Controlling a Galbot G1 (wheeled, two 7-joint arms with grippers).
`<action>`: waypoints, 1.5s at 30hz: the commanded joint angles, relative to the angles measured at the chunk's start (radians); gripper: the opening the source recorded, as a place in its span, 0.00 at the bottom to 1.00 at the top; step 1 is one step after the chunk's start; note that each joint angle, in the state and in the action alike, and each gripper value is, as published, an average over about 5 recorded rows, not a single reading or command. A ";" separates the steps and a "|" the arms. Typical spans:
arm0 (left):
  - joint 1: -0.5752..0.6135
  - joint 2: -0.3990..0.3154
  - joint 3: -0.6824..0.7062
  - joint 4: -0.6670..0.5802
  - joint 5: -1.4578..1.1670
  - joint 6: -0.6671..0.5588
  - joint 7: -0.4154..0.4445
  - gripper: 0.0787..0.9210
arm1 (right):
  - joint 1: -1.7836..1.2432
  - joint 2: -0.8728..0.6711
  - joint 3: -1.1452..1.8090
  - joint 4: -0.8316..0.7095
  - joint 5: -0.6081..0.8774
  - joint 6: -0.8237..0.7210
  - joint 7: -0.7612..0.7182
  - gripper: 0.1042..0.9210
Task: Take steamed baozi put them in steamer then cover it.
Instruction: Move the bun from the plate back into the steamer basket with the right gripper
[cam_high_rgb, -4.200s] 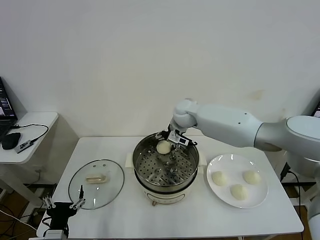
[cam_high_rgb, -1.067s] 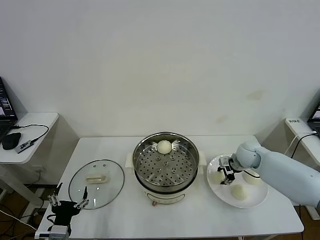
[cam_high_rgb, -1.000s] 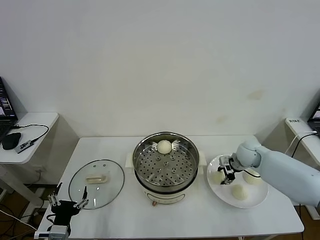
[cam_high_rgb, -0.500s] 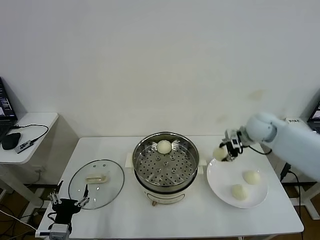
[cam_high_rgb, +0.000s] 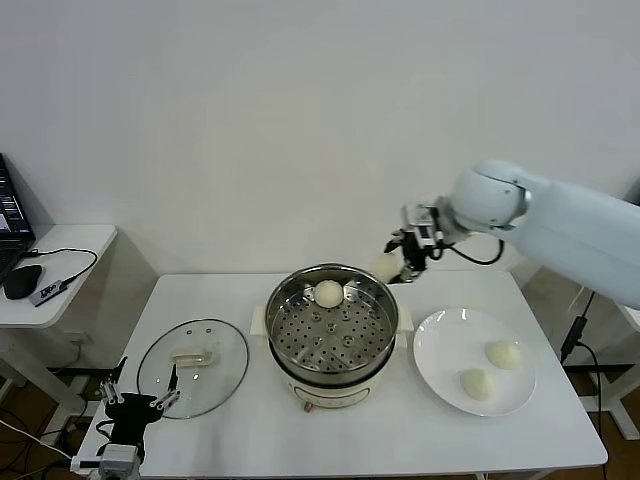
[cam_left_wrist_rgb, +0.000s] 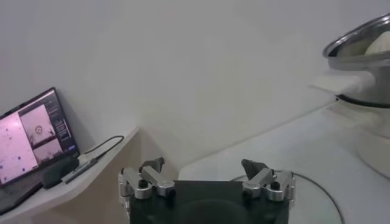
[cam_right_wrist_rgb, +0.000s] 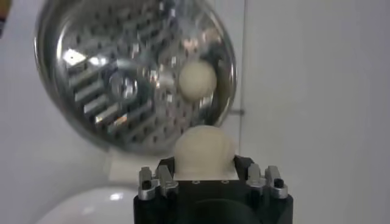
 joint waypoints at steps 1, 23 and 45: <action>0.000 0.001 -0.015 0.001 -0.001 -0.001 0.000 0.88 | -0.027 0.291 -0.066 -0.057 0.187 -0.132 0.128 0.63; -0.009 -0.021 -0.019 0.024 0.010 -0.032 -0.015 0.88 | -0.152 0.522 -0.092 -0.272 0.155 -0.212 0.219 0.63; -0.014 -0.017 -0.010 0.036 0.011 -0.040 -0.020 0.88 | -0.010 0.369 -0.111 -0.129 0.125 -0.208 0.057 0.85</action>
